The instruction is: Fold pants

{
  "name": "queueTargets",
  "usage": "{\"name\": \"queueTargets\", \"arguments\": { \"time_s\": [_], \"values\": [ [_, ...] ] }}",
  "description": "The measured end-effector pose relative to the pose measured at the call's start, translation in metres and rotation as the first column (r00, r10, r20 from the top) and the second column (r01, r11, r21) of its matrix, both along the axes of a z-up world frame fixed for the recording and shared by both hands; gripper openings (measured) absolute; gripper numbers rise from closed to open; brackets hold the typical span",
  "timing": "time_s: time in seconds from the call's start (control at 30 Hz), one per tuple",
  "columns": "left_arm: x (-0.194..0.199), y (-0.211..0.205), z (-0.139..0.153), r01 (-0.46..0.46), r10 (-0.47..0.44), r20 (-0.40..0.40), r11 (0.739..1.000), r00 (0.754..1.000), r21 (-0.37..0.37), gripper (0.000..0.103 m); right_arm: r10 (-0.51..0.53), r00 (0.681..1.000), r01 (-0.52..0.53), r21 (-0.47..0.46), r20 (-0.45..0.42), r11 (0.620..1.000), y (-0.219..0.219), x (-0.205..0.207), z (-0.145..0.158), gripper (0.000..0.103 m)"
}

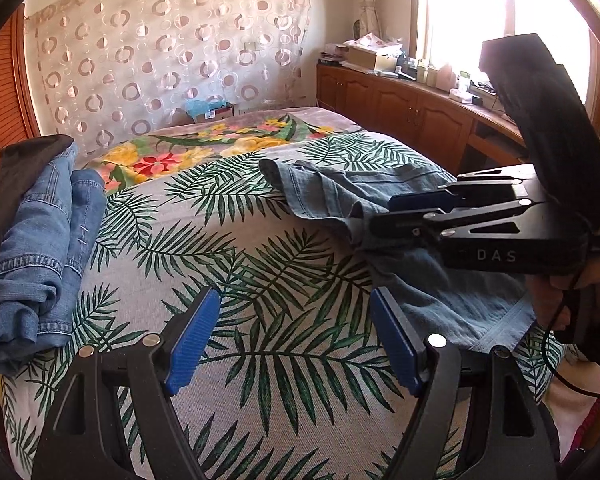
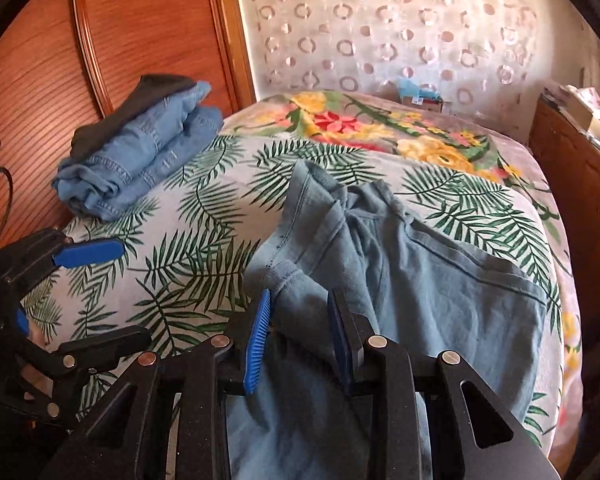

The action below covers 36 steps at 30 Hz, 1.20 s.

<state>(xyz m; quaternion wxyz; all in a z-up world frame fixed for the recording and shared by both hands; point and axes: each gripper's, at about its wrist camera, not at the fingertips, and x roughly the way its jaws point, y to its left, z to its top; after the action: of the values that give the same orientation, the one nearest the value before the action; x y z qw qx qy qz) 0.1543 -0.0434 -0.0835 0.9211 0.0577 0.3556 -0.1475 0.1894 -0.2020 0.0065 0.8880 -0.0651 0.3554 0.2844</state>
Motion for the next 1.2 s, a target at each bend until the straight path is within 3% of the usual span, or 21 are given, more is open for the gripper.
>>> {"name": "queueTargets", "arguments": {
  "time_s": [0.03, 0.43, 0.7, 0.8, 0.93, 1.03, 1.2],
  "values": [
    [0.000, 0.000, 0.000, 0.001, -0.001, -0.001, 1.000, 1.000, -0.001, 0.078, 0.019, 1.000, -0.019, 0.001, 0.002, 1.000, 0.001, -0.001, 0.002, 0.001],
    [-0.004, -0.007, -0.003, 0.014, -0.014, -0.001, 1.000, 1.000, -0.002, 0.078, -0.128, 0.987, 0.124, 0.044, 0.093, 0.991, -0.062, 0.003, 0.037, 0.001],
    [-0.005, -0.012, -0.003, 0.024, -0.024, -0.001, 1.000, 1.000, 0.001, 0.078, -0.298, 0.952, 0.299, -0.009, 0.067, 0.954, -0.100, 0.030, 0.026, 0.001],
    [-0.005, -0.013, -0.004, 0.028, -0.028, -0.002, 1.000, 1.000, 0.001, 0.078, -0.343, 0.938, 0.344, -0.013, 0.046, 0.939, -0.102, 0.033, 0.021, 0.006],
    [-0.005, -0.015, -0.003, 0.031, -0.031, -0.002, 1.000, 1.000, 0.001, 0.078, -0.364, 0.930, 0.363, 0.019, 0.046, 0.932, -0.098, 0.030, 0.024, 0.032],
    [-0.006, -0.018, -0.003, 0.037, -0.037, -0.003, 0.999, 0.999, 0.001, 0.078, -0.323, 0.946, 0.322, 0.026, 0.039, 0.946, -0.090, 0.030, 0.023, 0.033],
    [-0.004, -0.027, -0.005, 0.051, -0.051, -0.010, 0.999, 0.999, 0.006, 0.078, -0.254, 0.967, 0.254, -0.044, 0.017, 0.966, -0.070, 0.038, 0.009, 0.033]
  ]
}}
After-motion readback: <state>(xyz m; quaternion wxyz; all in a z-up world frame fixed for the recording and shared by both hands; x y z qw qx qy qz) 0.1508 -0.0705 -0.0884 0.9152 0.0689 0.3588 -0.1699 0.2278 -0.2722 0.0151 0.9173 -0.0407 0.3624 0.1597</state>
